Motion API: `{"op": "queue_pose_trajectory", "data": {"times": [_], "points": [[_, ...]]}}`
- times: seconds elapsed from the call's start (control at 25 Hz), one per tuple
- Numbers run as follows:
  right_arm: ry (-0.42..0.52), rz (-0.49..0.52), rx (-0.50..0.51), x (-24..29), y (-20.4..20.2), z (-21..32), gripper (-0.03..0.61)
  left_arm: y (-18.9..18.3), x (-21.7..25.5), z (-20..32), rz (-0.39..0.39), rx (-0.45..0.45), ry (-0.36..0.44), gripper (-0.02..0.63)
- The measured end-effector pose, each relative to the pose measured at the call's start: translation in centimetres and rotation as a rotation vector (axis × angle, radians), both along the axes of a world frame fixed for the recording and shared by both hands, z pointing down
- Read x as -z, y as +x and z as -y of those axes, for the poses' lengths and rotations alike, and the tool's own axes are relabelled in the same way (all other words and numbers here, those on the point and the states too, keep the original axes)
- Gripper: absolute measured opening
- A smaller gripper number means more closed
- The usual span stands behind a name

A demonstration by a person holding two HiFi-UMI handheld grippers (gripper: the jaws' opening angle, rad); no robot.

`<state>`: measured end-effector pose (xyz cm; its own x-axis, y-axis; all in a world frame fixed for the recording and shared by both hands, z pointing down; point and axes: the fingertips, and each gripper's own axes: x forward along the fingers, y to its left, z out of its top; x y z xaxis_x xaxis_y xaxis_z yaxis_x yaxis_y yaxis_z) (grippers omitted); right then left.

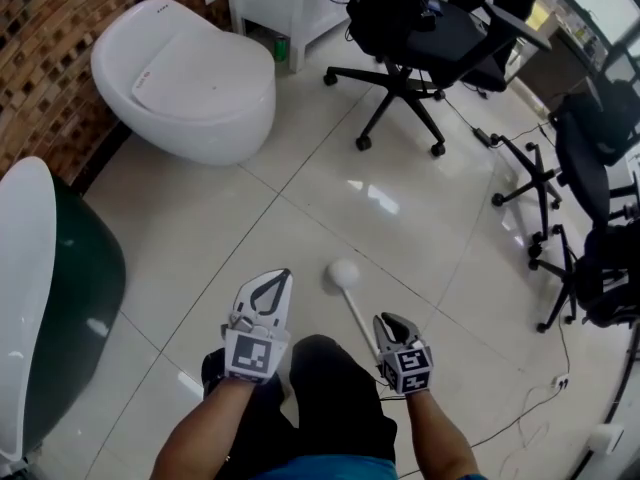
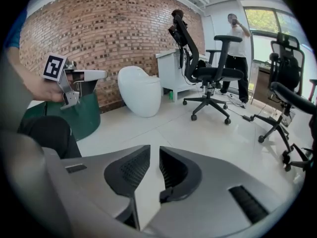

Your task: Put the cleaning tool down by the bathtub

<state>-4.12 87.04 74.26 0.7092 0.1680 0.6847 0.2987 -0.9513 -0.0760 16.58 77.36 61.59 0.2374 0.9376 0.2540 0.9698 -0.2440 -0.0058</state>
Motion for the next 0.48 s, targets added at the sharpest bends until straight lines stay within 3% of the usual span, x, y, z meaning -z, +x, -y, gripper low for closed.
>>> {"op": "queue_pose_trajectory", "data": {"times": [0.28,0.48], "points": [[-0.014,0.04,0.03,-12.1,0.6,-2.0,0.085,-0.8,-8.2,-0.6,-0.041,-0.084,0.054,-0.003],[-0.017,0.057,0.042,-17.7,-0.2,-3.4,0.094,-1.1,-8.9,-3.7,-0.039,-0.101,0.024,-0.003]]}}
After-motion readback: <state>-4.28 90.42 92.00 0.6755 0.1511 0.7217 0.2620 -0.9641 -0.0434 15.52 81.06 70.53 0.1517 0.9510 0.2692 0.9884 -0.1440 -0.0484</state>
